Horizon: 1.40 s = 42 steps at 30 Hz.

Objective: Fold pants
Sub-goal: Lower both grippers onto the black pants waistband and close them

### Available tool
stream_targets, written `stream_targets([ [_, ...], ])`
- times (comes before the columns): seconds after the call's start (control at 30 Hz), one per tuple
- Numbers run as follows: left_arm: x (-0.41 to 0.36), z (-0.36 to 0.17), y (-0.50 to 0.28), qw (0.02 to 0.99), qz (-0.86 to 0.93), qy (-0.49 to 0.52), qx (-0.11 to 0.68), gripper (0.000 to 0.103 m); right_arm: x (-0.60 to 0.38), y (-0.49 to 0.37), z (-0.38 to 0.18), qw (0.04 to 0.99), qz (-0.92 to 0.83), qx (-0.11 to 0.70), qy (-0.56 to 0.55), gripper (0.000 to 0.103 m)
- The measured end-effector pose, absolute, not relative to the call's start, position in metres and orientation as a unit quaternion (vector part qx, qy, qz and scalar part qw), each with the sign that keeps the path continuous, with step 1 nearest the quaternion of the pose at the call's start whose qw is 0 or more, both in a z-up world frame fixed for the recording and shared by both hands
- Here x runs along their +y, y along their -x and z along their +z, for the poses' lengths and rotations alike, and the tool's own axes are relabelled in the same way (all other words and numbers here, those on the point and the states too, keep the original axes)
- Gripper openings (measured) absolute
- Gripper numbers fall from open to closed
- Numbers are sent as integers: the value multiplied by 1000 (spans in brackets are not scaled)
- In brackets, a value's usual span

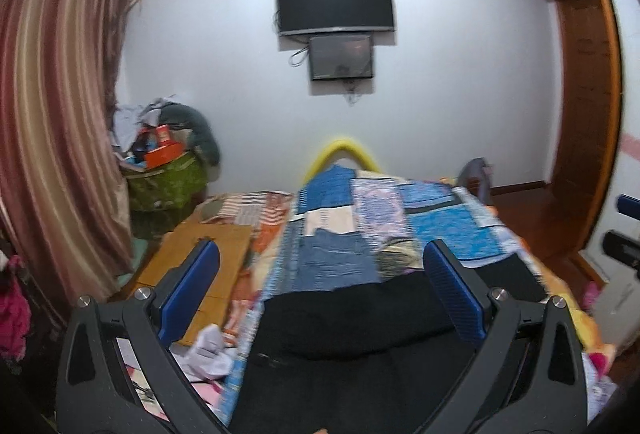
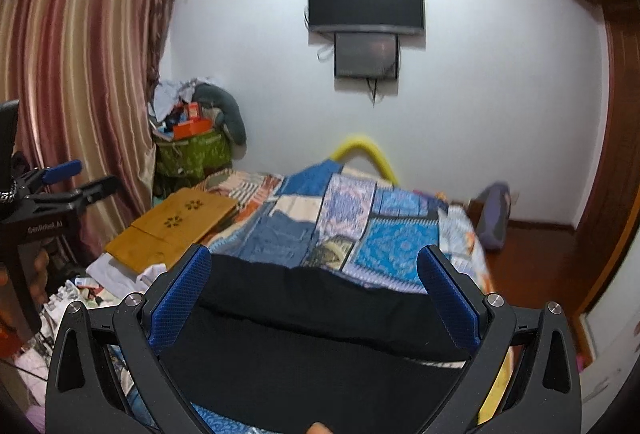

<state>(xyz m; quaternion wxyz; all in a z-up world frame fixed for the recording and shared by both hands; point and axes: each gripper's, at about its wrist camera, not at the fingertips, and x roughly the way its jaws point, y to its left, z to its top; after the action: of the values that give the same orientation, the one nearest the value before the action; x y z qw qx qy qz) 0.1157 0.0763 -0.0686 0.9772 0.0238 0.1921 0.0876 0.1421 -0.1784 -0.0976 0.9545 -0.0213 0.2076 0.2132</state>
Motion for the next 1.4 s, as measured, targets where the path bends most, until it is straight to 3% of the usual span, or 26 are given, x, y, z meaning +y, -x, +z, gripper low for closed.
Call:
stream_targets([
  [0.4,175,-133,-215,968,114,-9,224,103,-167,-250,-163,921,233,313,2,102],
  [0.8,223,-278,-321,910,96,39,401,103,-138,-341,-241,881,253,394,65,100],
  [0.9,225,-307,-341,900,93,34,425,103,-131,-364,-262,866,259,418,87,89],
  [0.97,225,-325,-355,892,86,21,444,102,-127,-376,-271,859,264,428,98,87],
  [1.1,227,-348,-372,875,71,18,478,88,-115,-400,-286,842,283,443,121,75],
  [1.4,240,-382,-406,848,66,33,525,72,-78,-432,-318,789,349,483,151,69],
])
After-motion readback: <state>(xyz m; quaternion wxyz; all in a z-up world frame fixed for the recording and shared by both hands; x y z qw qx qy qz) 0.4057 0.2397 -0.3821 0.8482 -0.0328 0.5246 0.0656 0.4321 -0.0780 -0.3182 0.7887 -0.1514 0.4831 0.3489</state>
